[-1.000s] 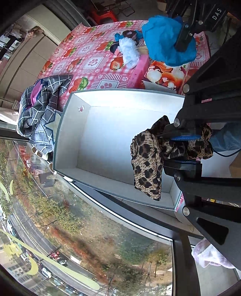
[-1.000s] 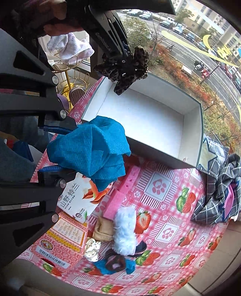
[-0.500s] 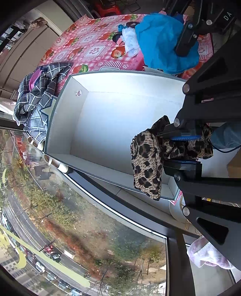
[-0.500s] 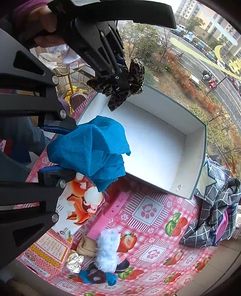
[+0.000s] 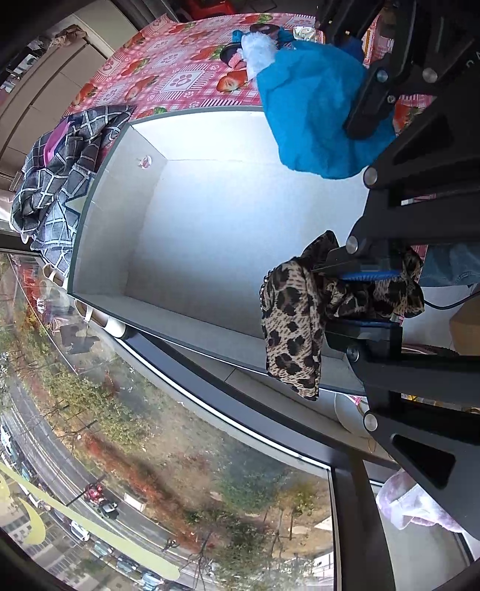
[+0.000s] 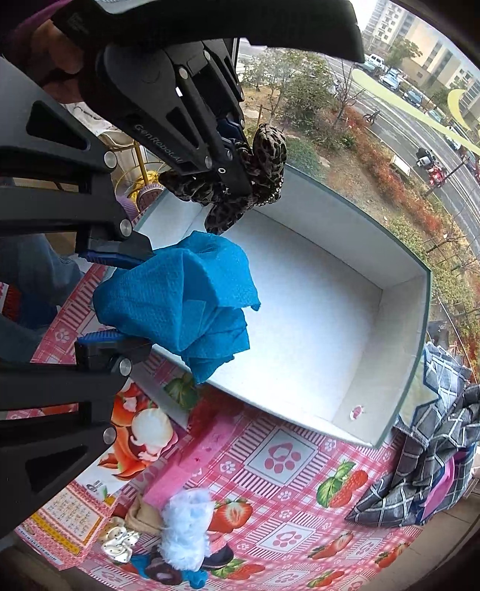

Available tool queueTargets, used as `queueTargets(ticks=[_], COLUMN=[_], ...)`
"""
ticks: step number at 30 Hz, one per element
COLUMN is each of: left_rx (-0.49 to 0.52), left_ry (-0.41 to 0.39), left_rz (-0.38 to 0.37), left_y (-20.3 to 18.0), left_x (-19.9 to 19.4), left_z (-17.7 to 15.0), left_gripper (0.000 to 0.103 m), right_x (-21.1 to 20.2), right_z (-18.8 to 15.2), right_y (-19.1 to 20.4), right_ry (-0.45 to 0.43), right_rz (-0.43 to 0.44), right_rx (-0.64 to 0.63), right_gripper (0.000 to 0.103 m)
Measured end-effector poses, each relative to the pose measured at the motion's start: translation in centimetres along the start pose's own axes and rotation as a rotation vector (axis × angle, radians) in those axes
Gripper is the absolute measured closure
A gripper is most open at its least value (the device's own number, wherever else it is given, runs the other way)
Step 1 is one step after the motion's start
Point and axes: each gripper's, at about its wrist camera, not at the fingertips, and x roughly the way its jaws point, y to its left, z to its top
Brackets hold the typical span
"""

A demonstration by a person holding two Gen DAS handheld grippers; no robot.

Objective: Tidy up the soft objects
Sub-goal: 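Open the right tool to drop the blue cloth into the box while the left tool releases the scrunchie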

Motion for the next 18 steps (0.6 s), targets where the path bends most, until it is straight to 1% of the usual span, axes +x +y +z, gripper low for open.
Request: queueTargets(ticks=[4,10,12,16,18], left_rx=[0.011,0.015,0.02,0.027,0.033], left_ry=[0.017,0.042,0.044,0.052,0.058], left_rz=[0.013,0.01,0.007,0.006,0.005], left_y=[0.0,-0.1,-0.2,-0.4,-0.6], left_x=[0.7,1.5,1.5,1.6,1.7], left_z=[-0.4,-1.2,-1.3,-1.7,-1.9], left_gripper=[0.086,0.086,0.086,0.086,0.086], right_x=[2.0,4.2,4.5,4.4,4.5], right_z=[-0.2,-1.9,-2.5,-3.2,-3.6], right_y=[0.5,0.9,0.8,0.9,0.9], right_ry=[0.041,0.116,0.14,0.156,0.171], right_rz=[-0.01,-0.024,-0.001,0.004,0.026], right_rx=[-0.02,-0.036,-0.033,-0.032,-0.022], right_gripper=[0.074,0.074,0.074,0.074,0.074])
